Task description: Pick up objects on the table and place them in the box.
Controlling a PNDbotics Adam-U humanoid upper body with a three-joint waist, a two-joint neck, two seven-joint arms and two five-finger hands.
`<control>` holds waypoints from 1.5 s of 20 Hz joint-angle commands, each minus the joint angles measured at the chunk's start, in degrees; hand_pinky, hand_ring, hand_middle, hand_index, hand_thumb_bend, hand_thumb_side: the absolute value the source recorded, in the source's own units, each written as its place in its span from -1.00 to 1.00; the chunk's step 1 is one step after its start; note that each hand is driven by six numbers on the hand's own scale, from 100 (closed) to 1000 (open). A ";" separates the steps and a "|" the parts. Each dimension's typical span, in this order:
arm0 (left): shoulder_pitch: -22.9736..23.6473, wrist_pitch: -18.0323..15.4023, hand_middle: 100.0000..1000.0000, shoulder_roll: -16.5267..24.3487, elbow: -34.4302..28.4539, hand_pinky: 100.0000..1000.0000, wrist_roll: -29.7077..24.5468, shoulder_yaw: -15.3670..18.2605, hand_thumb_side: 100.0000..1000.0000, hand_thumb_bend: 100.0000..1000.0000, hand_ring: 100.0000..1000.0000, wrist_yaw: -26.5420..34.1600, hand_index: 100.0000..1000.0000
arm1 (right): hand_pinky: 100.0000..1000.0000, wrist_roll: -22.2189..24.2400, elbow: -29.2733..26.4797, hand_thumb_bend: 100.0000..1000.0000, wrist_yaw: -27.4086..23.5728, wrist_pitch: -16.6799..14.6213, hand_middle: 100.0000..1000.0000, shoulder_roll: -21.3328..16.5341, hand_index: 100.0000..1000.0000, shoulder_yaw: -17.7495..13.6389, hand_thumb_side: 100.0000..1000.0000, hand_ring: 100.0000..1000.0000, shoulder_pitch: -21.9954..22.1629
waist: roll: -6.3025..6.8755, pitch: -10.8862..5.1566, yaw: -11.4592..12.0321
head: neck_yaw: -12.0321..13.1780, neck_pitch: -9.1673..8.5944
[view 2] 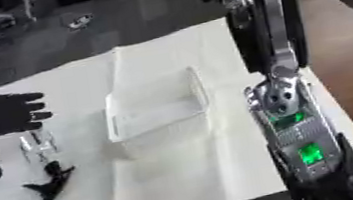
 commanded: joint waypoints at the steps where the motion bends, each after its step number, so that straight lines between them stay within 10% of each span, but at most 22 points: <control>1: -0.80 -8.41 0.94 0.95 -0.35 1.00 9.95 0.59 0.98 0.54 0.87 0.76 0.87 | -0.36 0.07 -0.74 -0.31 -0.06 0.03 -0.08 0.14 0.40 0.03 1.00 -0.32 -0.95 | -0.16 -0.76 0.02 | 0.39 0.21; 18: 0.01 -3.42 1.00 -1.59 1.14 1.00 3.81 2.40 1.00 0.69 1.00 1.37 1.00 | -0.36 0.39 -0.74 -0.31 -0.32 -0.24 -0.09 0.84 0.41 0.19 1.00 -0.32 -1.40 | -0.28 -0.36 -0.69 | 1.13 0.49; 30: 0.64 -0.95 1.00 -1.94 1.95 1.00 2.46 3.05 0.80 0.41 1.00 0.87 0.99 | -0.36 0.92 -0.74 -0.30 -0.36 -0.19 -0.09 0.81 0.40 0.27 1.00 -0.32 -1.52 | -0.44 -0.22 -0.41 | 1.93 0.30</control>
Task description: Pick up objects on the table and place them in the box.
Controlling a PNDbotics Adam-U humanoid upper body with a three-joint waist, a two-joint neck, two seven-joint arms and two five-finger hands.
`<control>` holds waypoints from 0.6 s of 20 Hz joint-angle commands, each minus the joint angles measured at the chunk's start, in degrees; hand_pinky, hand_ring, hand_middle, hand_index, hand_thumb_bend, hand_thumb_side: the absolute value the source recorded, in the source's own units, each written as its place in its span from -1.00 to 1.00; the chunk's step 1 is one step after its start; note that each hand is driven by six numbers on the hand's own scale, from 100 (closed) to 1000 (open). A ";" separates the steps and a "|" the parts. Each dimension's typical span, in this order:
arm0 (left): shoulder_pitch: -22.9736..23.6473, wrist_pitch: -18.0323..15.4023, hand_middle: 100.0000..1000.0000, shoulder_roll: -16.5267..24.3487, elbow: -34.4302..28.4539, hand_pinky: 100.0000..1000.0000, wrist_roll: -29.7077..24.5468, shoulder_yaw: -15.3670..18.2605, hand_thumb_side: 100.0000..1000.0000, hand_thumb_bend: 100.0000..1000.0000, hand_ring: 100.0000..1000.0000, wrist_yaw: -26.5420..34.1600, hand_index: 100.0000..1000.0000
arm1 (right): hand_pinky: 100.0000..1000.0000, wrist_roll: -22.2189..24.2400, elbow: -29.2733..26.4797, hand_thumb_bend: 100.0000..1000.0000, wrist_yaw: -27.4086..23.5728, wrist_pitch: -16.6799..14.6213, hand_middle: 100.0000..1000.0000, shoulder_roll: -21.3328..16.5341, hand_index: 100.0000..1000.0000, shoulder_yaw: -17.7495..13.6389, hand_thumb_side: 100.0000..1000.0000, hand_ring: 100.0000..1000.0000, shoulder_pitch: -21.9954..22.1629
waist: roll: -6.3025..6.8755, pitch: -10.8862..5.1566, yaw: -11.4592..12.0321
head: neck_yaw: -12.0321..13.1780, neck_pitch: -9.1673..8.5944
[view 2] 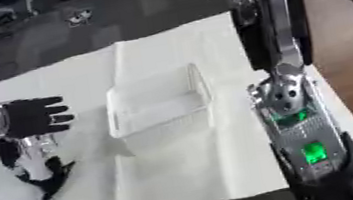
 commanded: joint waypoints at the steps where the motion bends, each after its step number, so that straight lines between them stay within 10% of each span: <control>1: -0.84 -1.37 1.00 1.10 -0.34 1.00 1.94 0.87 0.79 0.34 0.99 -0.27 0.98 | -0.36 0.32 -0.74 -0.30 -0.17 -0.05 -0.09 0.24 0.40 -0.05 1.00 -0.32 -1.20 | -0.26 -0.76 0.16 | 0.64 -0.21; 12: -0.62 -0.71 0.96 1.22 -0.46 1.00 1.71 0.97 0.60 -0.07 0.87 1.37 0.96 | -0.37 0.62 -0.74 -0.30 -0.14 -0.11 -0.09 0.21 0.40 -0.04 1.00 -0.32 -1.10 | -0.18 -0.92 0.33 | 1.05 -0.27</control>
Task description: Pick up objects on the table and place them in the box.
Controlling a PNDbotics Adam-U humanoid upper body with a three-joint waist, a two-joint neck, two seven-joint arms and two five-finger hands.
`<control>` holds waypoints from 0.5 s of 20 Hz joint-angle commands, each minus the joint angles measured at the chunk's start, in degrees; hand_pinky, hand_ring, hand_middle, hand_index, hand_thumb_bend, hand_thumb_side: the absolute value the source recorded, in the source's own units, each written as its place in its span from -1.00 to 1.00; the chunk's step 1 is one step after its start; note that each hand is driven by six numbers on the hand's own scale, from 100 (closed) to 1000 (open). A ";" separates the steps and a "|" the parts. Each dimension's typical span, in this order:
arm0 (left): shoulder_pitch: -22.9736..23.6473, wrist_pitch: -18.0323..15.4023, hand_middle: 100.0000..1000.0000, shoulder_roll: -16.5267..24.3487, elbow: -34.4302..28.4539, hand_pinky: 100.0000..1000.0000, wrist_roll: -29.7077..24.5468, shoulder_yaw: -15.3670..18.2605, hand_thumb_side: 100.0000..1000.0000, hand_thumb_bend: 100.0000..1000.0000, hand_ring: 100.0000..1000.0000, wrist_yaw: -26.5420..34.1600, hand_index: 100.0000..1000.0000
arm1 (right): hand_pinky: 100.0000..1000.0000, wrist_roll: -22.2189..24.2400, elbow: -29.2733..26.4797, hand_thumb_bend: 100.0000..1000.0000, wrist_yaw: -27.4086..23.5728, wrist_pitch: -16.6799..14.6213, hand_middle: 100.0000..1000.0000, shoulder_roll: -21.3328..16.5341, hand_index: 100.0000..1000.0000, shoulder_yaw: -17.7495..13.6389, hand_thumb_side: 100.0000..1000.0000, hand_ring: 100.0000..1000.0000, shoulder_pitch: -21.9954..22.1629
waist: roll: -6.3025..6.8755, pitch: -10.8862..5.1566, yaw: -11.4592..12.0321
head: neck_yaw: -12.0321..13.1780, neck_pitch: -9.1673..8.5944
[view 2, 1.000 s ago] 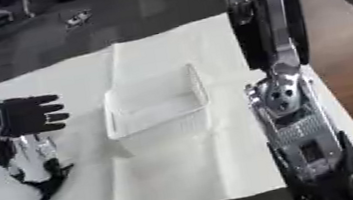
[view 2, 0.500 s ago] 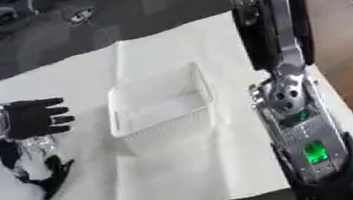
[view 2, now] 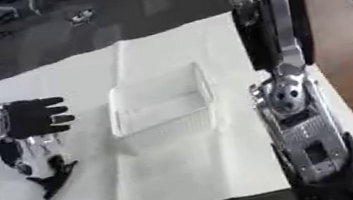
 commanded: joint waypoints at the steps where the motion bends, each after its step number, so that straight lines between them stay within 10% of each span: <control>1: -0.64 -0.95 0.95 1.21 -0.49 1.00 1.34 0.56 0.59 -0.07 0.86 0.64 0.96 | -0.37 0.33 -0.74 -0.30 -0.13 -0.13 -0.09 0.23 0.40 -0.04 1.00 -0.32 -1.12 | -0.15 -0.93 0.11 | 0.61 -0.30; 10: 0.13 0.11 0.87 0.55 0.05 0.70 1.44 0.65 0.50 0.03 0.76 0.49 0.95 | -0.37 0.36 -0.74 -0.30 -0.06 -0.29 -0.09 0.57 0.40 -0.02 1.00 -0.32 -1.34 | -0.18 -0.75 -0.30 | 0.75 -0.51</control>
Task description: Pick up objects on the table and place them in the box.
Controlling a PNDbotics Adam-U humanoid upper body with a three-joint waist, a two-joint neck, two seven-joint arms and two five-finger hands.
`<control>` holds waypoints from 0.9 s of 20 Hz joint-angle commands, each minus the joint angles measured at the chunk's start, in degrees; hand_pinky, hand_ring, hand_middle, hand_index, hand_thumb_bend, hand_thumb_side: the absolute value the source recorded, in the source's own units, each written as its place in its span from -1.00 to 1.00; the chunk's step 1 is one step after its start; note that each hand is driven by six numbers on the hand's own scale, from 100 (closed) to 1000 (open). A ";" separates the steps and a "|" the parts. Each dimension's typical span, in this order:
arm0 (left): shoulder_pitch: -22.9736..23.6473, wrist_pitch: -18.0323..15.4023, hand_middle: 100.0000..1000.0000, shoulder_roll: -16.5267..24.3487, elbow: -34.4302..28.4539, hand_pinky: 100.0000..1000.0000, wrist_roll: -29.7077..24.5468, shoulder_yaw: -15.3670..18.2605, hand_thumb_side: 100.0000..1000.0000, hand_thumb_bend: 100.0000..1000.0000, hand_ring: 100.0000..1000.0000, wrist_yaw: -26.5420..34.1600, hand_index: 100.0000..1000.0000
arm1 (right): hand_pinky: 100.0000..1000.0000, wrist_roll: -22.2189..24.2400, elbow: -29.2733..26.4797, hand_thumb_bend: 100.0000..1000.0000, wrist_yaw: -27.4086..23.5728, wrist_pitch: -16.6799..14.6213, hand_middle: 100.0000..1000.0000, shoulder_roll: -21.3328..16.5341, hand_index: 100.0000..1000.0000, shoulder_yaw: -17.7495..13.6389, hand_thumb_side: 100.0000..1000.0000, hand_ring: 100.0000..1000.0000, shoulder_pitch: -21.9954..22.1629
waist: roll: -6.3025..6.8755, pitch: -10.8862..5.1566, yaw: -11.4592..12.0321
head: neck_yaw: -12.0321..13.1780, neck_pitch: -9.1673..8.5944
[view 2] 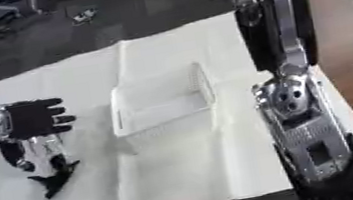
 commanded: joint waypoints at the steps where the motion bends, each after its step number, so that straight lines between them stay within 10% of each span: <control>1: -0.65 -0.43 0.88 0.67 -0.04 0.70 0.99 0.55 0.49 0.04 0.76 -0.06 0.95 | -0.37 0.14 -0.74 -0.30 -0.05 -0.05 -0.09 0.60 0.40 -0.03 1.00 -0.32 -1.17 | -0.20 -0.71 -0.12 | 0.69 -0.47; 18: 0.59 10.06 0.53 0.49 0.27 0.22 18.97 1.55 0.22 -0.38 0.37 -1.29 0.72 | -0.38 0.21 -0.74 -0.30 0.04 -0.17 -0.10 0.78 0.39 -0.04 1.00 -0.33 -1.38 | -0.37 -0.47 -0.18 | 1.09 -0.60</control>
